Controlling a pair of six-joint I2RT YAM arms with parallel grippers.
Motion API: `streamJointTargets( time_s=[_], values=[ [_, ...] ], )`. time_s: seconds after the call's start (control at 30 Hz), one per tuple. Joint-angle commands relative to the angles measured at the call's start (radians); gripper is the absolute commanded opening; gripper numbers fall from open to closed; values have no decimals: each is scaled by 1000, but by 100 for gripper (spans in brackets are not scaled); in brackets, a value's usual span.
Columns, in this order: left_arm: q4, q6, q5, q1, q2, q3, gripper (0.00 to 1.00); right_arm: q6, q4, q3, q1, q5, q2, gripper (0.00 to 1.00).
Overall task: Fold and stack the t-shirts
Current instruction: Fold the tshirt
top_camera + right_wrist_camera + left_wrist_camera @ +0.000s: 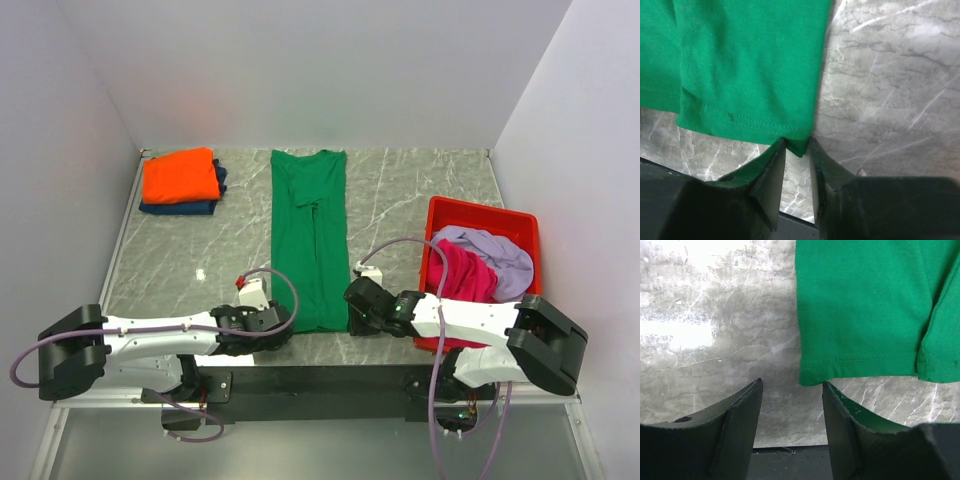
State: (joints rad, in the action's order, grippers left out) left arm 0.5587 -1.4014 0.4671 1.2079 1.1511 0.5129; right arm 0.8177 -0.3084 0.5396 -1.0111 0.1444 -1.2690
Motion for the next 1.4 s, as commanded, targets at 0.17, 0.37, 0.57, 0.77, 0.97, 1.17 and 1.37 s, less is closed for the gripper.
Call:
streamJointTargets(
  time_s=[0.17, 0.37, 0.57, 0.77, 0.97, 1.17, 1.37],
  values=[
    [41, -34, 13, 8, -28, 1, 53, 5, 19, -9, -7, -17, -35, 3],
    [81, -68, 44, 7, -25, 7, 49, 0, 22, -12, -6, -19, -47, 0],
    [38, -54, 48, 5, -37, -2, 47, -6, 28, -10, -6, -29, -61, 0],
    [-19, -2, 50, 5, -57, 32, 46, -11, 22, -6, -7, -29, -76, 0],
    [-5, -15, 59, -18, -37, 21, 47, -15, 25, -6, -7, -32, -79, 0],
    [-62, -5, 48, -37, 13, 9, 46, -20, 28, -3, -12, -39, -89, 0],
    [-20, -18, 51, -39, 45, 21, 34, -18, 29, -6, -11, -37, -92, 0]
  ],
)
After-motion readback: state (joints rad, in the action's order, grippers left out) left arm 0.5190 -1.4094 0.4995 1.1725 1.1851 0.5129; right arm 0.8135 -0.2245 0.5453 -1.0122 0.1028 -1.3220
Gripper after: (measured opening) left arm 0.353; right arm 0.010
